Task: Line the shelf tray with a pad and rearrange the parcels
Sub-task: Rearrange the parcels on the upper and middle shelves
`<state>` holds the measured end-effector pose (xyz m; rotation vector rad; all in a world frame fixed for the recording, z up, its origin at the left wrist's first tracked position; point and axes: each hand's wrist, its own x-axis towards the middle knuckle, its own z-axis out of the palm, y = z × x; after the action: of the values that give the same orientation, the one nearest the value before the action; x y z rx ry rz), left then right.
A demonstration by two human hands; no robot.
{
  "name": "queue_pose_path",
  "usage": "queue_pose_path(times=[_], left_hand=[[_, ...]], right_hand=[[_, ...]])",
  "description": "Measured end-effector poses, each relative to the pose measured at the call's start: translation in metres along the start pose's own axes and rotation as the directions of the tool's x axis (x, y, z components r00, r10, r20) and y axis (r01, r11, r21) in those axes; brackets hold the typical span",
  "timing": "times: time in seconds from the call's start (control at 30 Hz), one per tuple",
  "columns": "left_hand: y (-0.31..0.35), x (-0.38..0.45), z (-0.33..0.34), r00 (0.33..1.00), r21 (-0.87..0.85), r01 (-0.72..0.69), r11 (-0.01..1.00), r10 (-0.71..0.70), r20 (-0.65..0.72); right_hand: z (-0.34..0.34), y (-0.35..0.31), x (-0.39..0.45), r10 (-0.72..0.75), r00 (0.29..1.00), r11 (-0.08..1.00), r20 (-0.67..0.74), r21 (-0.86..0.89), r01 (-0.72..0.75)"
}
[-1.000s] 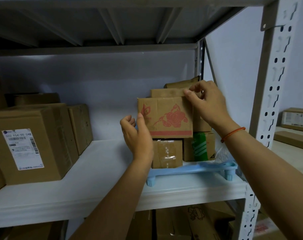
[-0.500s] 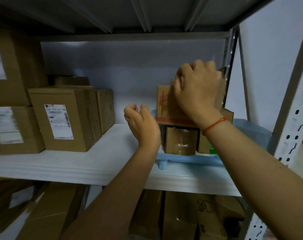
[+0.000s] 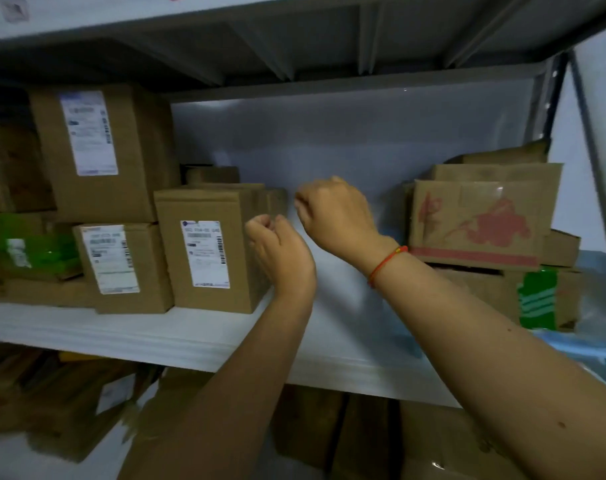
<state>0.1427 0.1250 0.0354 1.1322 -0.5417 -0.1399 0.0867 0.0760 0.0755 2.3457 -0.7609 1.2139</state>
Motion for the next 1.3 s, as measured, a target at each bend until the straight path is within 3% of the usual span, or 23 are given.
queue_pose_path(times=[0.07,0.2,0.33,0.43,0.5,0.57,0.73,0.9,1.0,1.17,1.3], left_hand=[[-0.006,0.027,-0.021,0.999,0.037,0.005,0.999,-0.004,-0.033],[-0.019,0.082,-0.057,0.996,0.111,0.012,0.994,-0.003,-0.087],[-0.027,0.128,-0.082,0.993,0.225,0.012,0.974,0.014,-0.116],[-0.039,0.154,-0.093,0.992,0.274,0.015,0.962,0.020,-0.121],[-0.046,0.162,-0.098,0.993,0.278,0.023,0.960,0.010,-0.116],[-0.050,0.169,-0.102,0.994,0.281,0.018,0.960,0.014,-0.110],[-0.056,0.180,-0.107,0.996,0.265,0.031,0.964,-0.006,-0.093],[-0.058,0.179,-0.109,0.998,0.223,0.052,0.973,-0.042,-0.048],[-0.060,0.175,-0.108,0.994,0.224,0.079,0.971,-0.094,0.059],[-0.065,0.156,-0.104,0.981,0.304,0.008,0.953,-0.067,0.182],[-0.062,0.138,-0.099,0.988,0.307,-0.093,0.947,0.050,0.147]], right_hand=[[0.027,-0.019,0.008,0.110,0.977,0.983,0.183,0.126,-0.135],[0.068,-0.048,0.019,0.254,0.851,0.843,0.459,0.327,-0.428],[0.098,-0.058,0.020,0.291,0.759,0.642,0.582,0.469,-0.607],[0.116,-0.060,0.019,0.259,0.710,0.558,0.654,0.499,-0.663],[0.124,-0.060,0.017,0.274,0.713,0.519,0.645,0.526,-0.674],[0.126,-0.063,0.016,0.338,0.763,0.524,0.551,0.563,-0.639],[0.119,-0.059,0.033,0.358,0.895,0.717,0.267,0.534,-0.447],[0.106,-0.041,0.041,0.382,0.909,0.781,0.168,0.466,-0.415],[0.100,-0.024,0.031,0.431,0.881,0.708,0.194,0.532,-0.464],[0.094,-0.015,0.007,0.490,0.822,0.409,0.291,0.756,-0.511],[0.086,-0.015,-0.003,0.502,0.823,0.385,0.266,0.783,-0.488]])
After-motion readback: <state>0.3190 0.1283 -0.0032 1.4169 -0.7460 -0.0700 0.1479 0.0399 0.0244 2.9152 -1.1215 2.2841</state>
